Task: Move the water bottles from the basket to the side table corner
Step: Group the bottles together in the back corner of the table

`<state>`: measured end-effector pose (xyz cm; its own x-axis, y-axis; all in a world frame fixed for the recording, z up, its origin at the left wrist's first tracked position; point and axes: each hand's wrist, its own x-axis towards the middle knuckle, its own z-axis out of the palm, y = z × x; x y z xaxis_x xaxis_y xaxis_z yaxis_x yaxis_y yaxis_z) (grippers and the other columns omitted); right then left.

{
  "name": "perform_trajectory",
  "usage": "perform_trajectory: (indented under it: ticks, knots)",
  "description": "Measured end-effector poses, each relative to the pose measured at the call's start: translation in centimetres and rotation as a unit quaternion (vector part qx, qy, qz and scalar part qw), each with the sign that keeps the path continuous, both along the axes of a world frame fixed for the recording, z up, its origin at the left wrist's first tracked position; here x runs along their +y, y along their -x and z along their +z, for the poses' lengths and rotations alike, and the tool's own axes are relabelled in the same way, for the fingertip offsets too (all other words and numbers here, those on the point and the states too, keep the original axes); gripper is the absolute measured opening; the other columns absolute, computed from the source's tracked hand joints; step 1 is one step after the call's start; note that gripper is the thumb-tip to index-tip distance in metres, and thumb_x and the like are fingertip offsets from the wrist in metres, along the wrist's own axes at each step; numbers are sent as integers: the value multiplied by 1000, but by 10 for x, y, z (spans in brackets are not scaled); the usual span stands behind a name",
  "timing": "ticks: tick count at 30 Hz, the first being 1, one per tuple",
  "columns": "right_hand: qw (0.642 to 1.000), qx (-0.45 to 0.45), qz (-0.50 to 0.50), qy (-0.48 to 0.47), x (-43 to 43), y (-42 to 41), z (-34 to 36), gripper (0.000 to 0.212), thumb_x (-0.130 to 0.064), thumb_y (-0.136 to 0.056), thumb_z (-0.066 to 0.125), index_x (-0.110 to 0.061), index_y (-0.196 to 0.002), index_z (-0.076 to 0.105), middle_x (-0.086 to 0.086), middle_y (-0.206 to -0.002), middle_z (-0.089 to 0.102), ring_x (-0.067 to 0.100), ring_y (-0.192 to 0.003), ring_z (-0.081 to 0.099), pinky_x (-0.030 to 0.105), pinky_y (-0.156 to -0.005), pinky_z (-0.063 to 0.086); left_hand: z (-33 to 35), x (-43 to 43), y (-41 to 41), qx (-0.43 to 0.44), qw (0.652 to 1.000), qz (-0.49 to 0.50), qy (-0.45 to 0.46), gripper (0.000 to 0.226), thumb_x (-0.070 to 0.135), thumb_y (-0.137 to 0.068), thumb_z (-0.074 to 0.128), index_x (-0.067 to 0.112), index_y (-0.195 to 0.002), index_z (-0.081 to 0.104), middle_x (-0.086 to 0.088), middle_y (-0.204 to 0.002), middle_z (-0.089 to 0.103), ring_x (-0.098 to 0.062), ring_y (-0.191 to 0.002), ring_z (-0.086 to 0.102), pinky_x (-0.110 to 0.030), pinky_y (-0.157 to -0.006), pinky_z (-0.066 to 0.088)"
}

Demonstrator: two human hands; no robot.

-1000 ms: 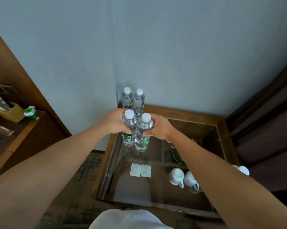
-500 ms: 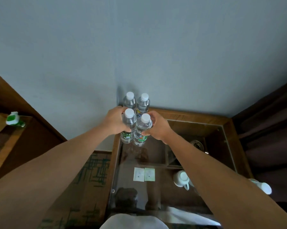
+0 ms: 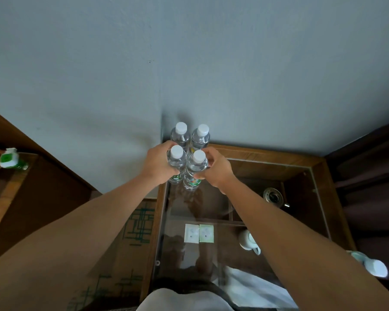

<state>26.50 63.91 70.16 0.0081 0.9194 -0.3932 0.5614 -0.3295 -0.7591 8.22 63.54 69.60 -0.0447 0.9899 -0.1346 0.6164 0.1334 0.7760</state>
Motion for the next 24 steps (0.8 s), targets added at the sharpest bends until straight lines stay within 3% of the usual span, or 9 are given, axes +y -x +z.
perform_trajectory:
  ticks: [6, 11, 14, 17, 20, 24]
  knots:
    - [999, 28, -22, -16, 11, 1, 2, 75, 5, -68, 87, -22, -134, 64, -7, -113, 67, 15, -103, 61, 33, -92, 53, -7, 15, -1, 43, 999, -2, -11, 68, 5, -54, 92, 12, -115, 63, -10, -113, 62, -26, -102, 58, -26, -82, 38]
    - [997, 29, -35, -55, 13, 7, -5, 73, 6, -67, 85, -23, -132, 66, -1, -128, 70, 14, -109, 64, 35, -101, 53, -13, 19, 2, 33, 999, 17, -10, 69, 5, -55, 91, 11, -116, 59, -9, -113, 63, -26, -105, 59, -35, -88, 49]
    - [997, 23, -60, -44, 11, 5, -8, 76, 0, -68, 88, -25, -135, 62, -1, -131, 67, 12, -110, 60, 27, -93, 49, -14, 20, 0, 5, 1000, 20, -8, 71, 4, -57, 91, 12, -116, 52, -5, -113, 63, -21, -102, 59, -35, -88, 51]
    - [995, 33, -87, -30, 9, -1, -9, 75, -2, -69, 89, -25, -134, 59, -3, -128, 65, 11, -110, 59, 25, -89, 48, -17, 21, -5, 13, 1000, 2, -15, 68, 4, -61, 88, 11, -118, 51, -5, -118, 61, -18, -103, 56, -27, -84, 44]
    - [993, 53, -103, -3, 10, -2, -8, 75, -2, -71, 88, -23, -134, 53, -6, -124, 63, 14, -113, 62, 26, -87, 52, -20, 24, -4, 33, 999, -3, -22, 67, 4, -63, 87, 10, -119, 50, -8, -124, 54, -23, -112, 52, -24, -87, 35]
    - [997, 19, -76, 5, 11, 4, -9, 70, -9, -71, 89, -23, -130, 55, -2, -125, 64, 17, -110, 62, 33, -91, 55, -19, 27, 0, 36, 999, -7, -17, 69, 6, -61, 89, 11, -117, 49, -8, -122, 53, -23, -113, 51, -27, -88, 36]
